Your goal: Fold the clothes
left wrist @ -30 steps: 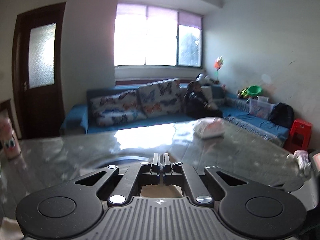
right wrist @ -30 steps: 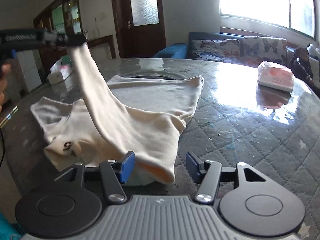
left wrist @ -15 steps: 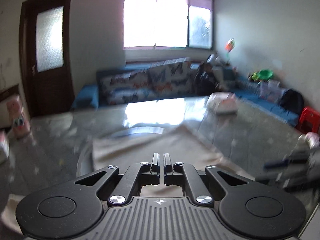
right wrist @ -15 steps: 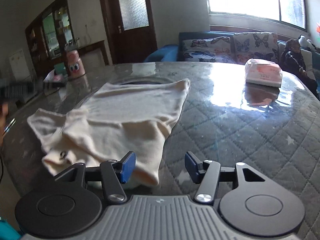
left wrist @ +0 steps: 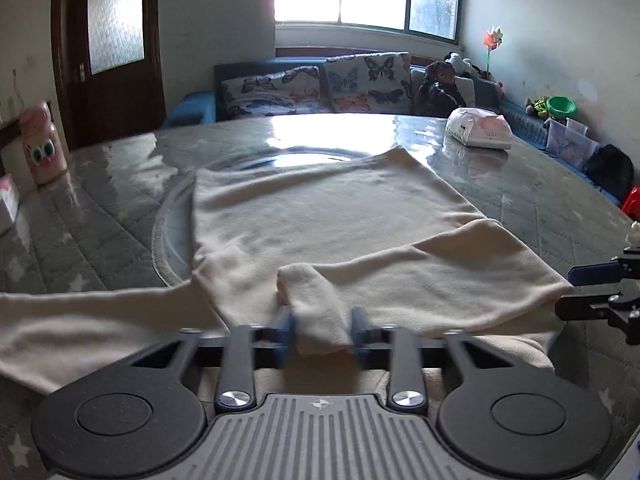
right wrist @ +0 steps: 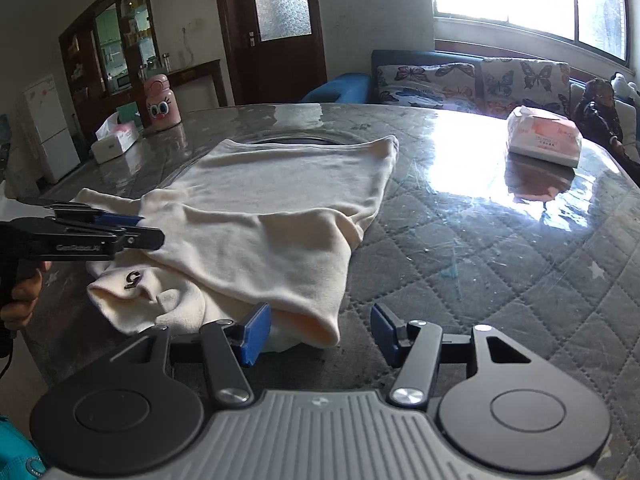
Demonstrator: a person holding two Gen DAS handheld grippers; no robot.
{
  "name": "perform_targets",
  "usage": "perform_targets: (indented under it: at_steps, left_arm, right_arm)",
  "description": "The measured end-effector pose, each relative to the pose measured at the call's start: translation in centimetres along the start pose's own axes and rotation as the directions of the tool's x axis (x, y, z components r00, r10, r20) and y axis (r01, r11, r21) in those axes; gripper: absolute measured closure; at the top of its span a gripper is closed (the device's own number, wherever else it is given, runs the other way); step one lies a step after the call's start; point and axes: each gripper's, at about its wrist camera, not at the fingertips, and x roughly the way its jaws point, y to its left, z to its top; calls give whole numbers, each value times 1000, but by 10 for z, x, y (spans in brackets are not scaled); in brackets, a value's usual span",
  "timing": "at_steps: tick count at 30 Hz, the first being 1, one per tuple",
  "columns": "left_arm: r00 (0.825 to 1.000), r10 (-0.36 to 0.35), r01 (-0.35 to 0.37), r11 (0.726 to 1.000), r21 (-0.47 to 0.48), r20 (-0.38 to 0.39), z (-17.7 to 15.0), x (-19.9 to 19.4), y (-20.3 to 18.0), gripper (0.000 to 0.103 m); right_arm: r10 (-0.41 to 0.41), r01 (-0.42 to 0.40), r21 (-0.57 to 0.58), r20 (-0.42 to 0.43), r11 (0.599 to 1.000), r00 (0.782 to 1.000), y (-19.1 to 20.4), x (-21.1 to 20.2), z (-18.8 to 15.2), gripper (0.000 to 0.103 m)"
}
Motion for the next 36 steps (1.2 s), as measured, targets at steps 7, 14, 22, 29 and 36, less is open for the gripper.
perform_targets:
  at_steps: [7, 14, 22, 29, 36]
  left_arm:
    - [993, -24, 21, 999, 24, 113, 32, -29, -7, 93]
    - [980, -70, 61, 996, 58, 184, 58, -47, -17, 93]
    - [999, -7, 5, 999, 37, 49, 25, -25, -4, 86]
    - [998, 63, -64, 997, 42, 12, 9, -19, 3, 81]
    - [1000, 17, -17, 999, 38, 6, 6, -8, 0, 83]
  right_arm:
    - [-2, 2, -39, -9, 999, 1000, 6, 8, -2, 46]
    - [-51, 51, -34, 11, 998, 999, 3, 6, -4, 45]
    - [-30, 30, 7, 13, 1000, 999, -7, -6, -1, 44]
    - [-7, 7, 1, 57, 1000, 998, -9, -8, 24, 59]
    - [40, -38, -43, 37, 998, 999, -1, 31, 52, 81]
